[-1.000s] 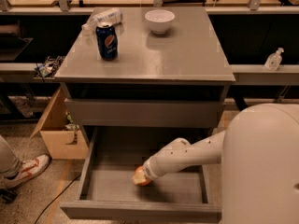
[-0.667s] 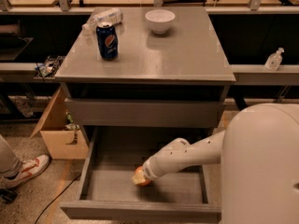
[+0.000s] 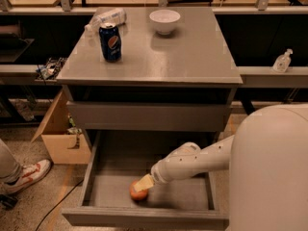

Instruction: Place orange into middle drawer

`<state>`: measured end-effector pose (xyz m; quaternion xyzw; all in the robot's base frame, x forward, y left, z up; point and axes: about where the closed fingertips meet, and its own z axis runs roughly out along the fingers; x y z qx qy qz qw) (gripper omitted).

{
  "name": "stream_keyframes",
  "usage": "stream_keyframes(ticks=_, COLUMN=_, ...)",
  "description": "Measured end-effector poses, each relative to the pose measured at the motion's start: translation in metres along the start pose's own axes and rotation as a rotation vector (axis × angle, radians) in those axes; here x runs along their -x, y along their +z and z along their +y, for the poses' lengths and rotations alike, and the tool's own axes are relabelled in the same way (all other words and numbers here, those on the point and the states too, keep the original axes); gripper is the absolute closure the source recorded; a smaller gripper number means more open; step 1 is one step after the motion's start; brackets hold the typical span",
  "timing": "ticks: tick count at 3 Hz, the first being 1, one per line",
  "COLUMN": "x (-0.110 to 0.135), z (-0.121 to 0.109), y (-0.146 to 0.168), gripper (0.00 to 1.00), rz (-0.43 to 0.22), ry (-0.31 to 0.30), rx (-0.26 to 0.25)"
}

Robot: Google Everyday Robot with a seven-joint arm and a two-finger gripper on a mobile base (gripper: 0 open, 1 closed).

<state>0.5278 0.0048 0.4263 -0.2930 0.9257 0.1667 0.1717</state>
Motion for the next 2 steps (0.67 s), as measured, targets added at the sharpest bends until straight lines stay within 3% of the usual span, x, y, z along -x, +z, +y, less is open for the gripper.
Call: stream_keyframes(ticks=2, x=-0.02, z=-0.069, y=-0.077, gripper=0.0, rz=-0.071, ry=0.083, rx=-0.164)
